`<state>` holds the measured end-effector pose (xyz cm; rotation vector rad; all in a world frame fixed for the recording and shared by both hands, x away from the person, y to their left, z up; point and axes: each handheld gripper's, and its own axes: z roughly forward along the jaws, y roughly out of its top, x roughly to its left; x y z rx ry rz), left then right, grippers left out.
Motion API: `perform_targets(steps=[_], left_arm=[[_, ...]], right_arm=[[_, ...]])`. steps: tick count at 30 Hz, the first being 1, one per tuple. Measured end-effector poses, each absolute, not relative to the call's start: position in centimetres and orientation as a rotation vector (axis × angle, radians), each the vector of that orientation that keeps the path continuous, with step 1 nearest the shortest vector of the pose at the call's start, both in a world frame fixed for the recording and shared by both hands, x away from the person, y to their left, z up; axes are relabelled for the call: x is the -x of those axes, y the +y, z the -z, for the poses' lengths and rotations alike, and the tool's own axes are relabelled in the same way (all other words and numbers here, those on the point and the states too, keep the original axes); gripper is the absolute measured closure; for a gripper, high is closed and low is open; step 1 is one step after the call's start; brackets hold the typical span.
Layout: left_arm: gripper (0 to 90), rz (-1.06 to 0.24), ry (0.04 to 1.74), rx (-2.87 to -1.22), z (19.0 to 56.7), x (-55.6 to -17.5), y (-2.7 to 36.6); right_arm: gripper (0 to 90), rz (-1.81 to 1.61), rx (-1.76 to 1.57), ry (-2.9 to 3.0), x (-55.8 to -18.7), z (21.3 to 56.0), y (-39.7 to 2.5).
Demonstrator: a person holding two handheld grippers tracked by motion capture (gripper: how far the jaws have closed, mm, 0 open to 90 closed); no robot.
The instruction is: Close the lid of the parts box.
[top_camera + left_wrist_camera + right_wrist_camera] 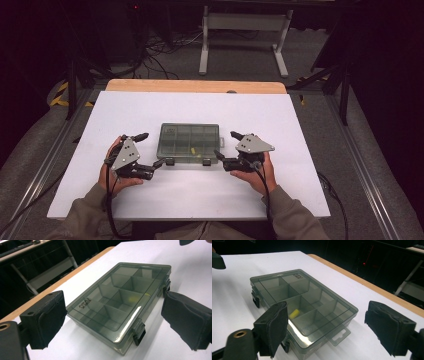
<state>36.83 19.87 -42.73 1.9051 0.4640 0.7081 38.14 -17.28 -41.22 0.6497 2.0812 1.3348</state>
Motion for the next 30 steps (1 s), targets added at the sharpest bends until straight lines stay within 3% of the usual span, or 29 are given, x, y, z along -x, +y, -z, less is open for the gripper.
perform_targets(steps=[30], left_arm=[[5.6,-0.769,0.429,-1.936,43.3,-34.3,21.2]], right_arm=[[18.5,-1.268,-0.624,2.058,-36.1,41.5,-19.2]])
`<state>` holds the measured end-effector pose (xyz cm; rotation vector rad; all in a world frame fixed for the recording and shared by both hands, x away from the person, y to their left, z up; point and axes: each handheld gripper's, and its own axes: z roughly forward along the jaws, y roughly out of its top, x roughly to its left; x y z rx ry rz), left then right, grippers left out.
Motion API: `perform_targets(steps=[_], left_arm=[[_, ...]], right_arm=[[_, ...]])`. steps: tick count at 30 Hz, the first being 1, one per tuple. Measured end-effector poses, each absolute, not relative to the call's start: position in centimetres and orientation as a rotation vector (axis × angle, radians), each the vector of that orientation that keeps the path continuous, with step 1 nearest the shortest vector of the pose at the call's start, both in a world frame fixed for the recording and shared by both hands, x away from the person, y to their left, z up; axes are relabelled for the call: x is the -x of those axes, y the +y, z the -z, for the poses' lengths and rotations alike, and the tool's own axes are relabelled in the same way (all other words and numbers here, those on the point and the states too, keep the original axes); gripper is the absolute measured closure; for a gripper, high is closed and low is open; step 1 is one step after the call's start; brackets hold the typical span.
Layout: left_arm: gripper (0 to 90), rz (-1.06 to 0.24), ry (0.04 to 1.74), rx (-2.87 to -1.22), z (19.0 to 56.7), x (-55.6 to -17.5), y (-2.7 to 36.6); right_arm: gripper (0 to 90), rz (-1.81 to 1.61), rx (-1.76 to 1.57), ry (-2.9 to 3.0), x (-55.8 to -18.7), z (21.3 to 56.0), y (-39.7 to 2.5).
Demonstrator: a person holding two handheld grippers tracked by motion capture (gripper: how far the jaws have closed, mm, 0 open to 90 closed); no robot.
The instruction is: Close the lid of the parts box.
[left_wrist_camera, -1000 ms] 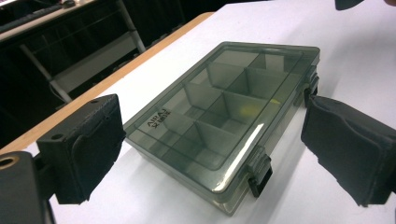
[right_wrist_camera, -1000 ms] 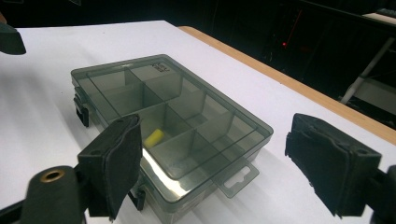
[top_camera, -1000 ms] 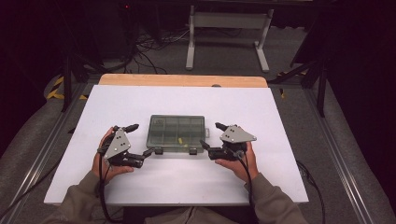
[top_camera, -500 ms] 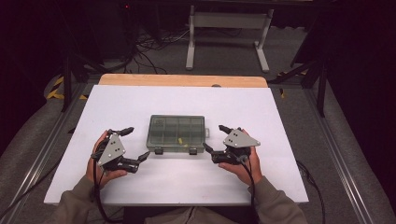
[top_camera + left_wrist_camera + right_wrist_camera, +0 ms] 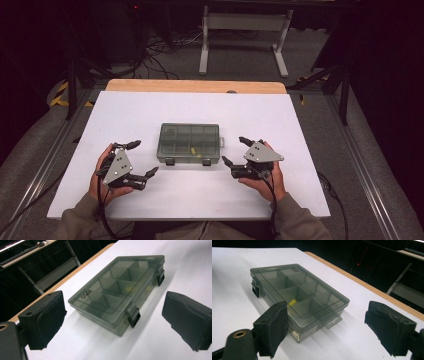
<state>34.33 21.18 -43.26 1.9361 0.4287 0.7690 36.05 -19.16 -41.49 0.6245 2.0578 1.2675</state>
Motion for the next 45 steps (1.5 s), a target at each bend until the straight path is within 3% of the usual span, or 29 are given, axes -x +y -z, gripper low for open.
perform_targets(steps=[28,45], left_arm=[[5.7,-0.704,0.525,-1.986,46.3,-33.5,23.3],[4.4,-0.669,0.575,-1.978,47.0,-32.8,24.4]], right_arm=[[16.9,-1.192,-0.669,2.062,-34.0,43.8,-22.4],[11.0,-1.238,-0.743,2.058,-33.5,44.8,-23.5]])
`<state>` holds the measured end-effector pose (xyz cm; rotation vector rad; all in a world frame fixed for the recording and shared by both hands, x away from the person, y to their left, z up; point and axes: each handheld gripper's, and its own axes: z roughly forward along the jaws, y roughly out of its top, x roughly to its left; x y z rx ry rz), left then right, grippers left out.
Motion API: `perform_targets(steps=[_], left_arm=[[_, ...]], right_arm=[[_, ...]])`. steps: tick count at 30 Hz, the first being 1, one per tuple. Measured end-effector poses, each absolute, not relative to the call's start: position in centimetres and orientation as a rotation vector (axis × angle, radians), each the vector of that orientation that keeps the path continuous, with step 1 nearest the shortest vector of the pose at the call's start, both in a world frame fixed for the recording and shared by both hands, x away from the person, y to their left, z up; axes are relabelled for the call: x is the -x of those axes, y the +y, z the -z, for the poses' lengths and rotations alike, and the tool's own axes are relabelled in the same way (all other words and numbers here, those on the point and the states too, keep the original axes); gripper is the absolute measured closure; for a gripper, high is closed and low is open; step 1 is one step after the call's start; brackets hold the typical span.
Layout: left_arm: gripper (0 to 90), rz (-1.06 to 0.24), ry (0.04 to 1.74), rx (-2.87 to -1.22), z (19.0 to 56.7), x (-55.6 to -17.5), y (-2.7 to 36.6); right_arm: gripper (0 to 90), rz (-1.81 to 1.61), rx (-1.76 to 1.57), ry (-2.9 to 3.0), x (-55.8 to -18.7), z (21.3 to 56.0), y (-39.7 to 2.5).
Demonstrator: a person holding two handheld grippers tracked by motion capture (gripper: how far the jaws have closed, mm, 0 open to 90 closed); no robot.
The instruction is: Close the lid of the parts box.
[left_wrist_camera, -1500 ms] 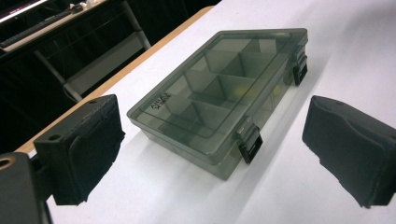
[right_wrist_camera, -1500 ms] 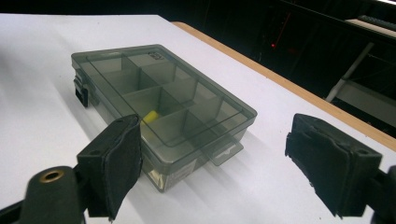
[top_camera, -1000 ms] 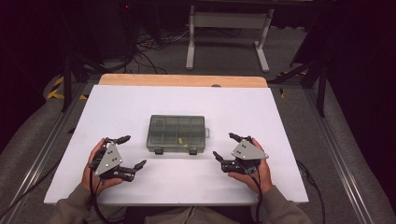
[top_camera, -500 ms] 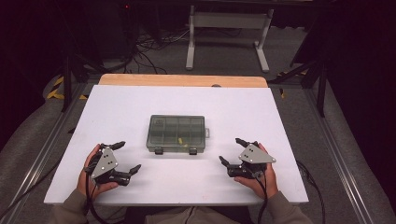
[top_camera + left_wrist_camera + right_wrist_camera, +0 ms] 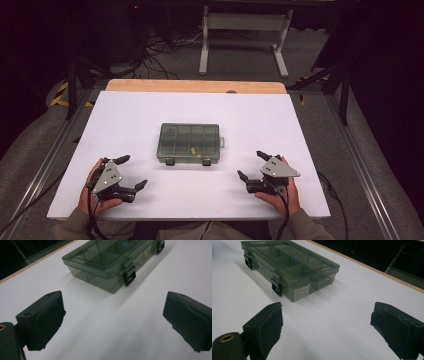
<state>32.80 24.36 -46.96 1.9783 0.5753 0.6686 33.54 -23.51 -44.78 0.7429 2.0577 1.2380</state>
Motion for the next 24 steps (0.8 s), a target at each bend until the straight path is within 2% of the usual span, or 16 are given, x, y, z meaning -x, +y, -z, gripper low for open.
perform_targets(steps=[24], left_arm=[[4.4,-0.658,0.556,-1.983,46.96,-32.85,24.29]], right_arm=[[11.3,-1.204,-0.717,2.035,-33.33,44.75,-22.8]])
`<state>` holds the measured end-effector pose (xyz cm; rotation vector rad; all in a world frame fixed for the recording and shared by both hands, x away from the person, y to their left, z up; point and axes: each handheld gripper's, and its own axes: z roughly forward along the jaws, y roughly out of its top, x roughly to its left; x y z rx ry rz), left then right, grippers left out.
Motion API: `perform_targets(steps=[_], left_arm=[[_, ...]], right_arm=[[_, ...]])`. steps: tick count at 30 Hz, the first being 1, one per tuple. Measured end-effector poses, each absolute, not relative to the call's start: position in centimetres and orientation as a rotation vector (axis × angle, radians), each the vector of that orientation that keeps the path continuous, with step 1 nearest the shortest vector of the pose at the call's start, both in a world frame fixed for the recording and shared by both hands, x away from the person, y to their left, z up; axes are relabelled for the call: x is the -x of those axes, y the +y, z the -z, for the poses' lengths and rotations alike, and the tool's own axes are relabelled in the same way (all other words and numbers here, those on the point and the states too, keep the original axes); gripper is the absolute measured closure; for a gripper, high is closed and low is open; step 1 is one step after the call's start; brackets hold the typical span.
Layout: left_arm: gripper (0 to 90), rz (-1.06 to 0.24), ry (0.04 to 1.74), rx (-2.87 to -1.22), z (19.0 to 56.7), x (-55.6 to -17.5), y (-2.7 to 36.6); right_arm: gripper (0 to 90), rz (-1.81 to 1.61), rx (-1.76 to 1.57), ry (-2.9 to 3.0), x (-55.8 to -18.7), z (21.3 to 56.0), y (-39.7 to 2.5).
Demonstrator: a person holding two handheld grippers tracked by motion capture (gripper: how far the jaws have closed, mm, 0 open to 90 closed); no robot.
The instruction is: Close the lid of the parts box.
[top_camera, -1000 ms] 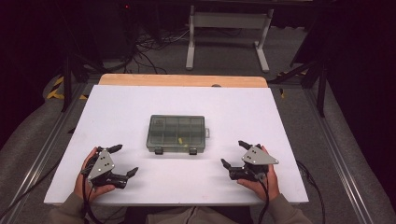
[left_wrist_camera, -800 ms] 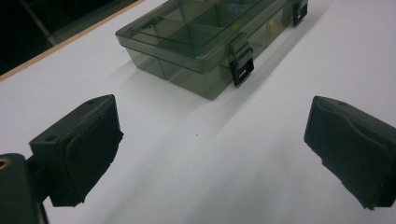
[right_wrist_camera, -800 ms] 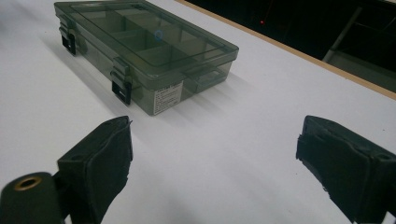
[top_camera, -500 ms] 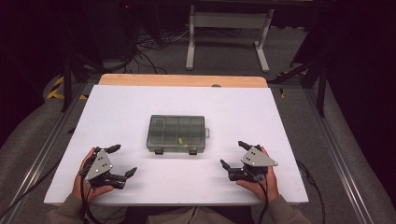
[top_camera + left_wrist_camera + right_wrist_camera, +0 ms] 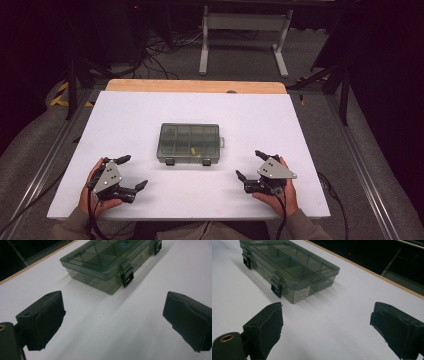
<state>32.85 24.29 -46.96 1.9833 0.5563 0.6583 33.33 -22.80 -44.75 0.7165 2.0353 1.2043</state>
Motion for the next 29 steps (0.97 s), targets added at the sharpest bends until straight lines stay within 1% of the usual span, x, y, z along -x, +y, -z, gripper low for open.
perform_targets(steps=[29], left_arm=[[4.7,-0.652,0.584,-1.993,47.1,-33.28,24.3]], right_arm=[[11.7,-1.201,-0.727,2.044,-33.61,44.97,-22.84]])
